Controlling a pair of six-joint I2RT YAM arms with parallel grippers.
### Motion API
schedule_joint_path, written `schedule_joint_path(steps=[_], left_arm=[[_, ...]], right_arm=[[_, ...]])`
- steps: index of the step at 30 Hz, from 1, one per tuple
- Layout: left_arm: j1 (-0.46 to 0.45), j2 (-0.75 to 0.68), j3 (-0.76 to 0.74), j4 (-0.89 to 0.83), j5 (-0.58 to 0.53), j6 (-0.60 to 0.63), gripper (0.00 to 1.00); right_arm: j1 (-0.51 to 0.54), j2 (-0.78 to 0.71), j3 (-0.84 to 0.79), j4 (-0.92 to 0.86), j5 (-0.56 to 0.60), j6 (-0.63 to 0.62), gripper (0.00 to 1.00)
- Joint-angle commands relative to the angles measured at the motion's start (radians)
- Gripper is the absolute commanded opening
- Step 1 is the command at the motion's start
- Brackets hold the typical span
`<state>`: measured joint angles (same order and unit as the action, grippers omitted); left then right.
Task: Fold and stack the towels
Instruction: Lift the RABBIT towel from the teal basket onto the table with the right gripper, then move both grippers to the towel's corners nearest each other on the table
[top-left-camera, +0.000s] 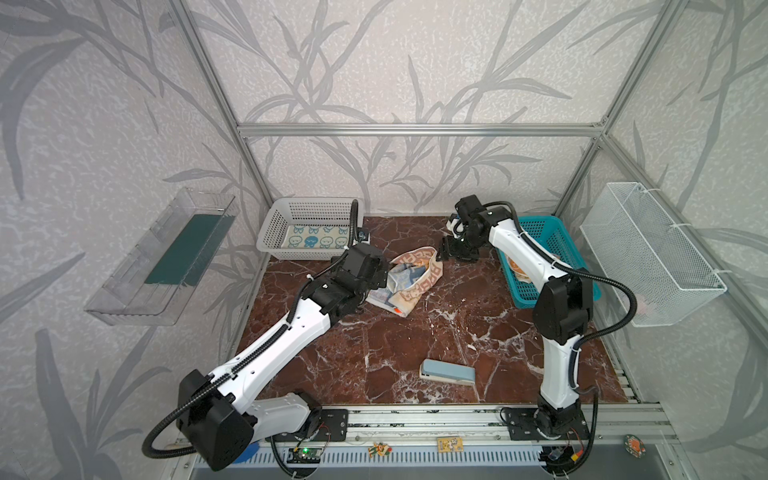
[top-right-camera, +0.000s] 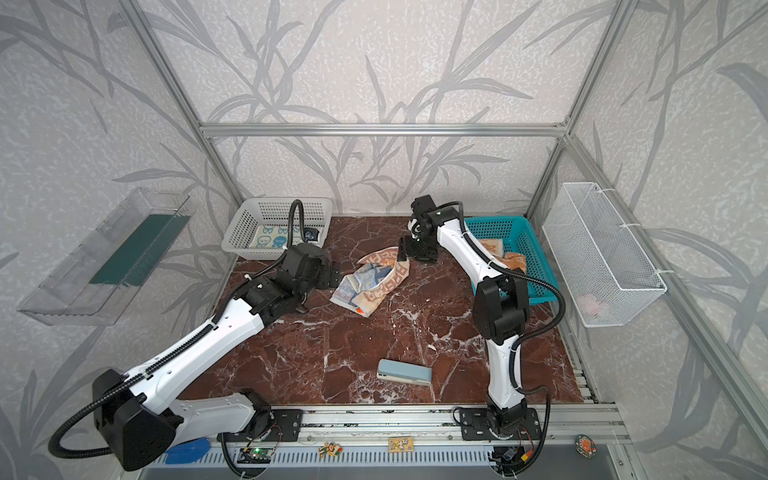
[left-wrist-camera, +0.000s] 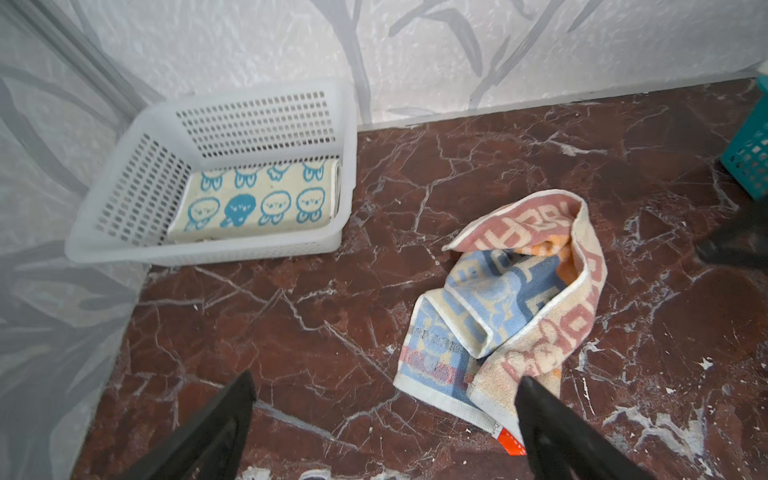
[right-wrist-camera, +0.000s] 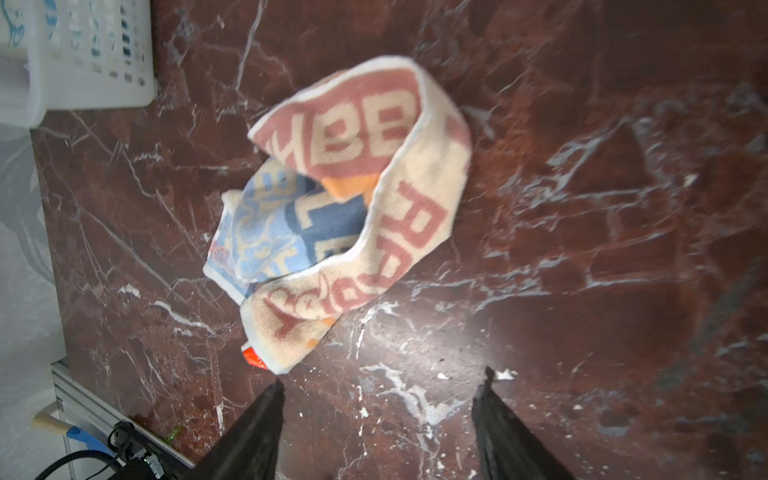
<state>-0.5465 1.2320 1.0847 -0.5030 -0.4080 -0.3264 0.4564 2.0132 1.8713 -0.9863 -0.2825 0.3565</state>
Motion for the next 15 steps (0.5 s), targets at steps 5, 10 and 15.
schedule_joint_path(steps=[5,10,15], left_arm=[[0.212,0.034,-0.043,-0.111,0.373,-0.268,0.99],[0.33,0.045,-0.098,-0.108,0.561,-0.363,0.99],[0.387,0.003,-0.144,-0.103,0.634,-0.408,0.99]], right_arm=[[0.221,-0.005,-0.1,0.087,0.068,0.076,0.72],[0.328,0.13,0.031,0.035,0.15,0.062,0.74],[0.393,0.304,0.268,-0.106,0.308,0.037,0.74]])
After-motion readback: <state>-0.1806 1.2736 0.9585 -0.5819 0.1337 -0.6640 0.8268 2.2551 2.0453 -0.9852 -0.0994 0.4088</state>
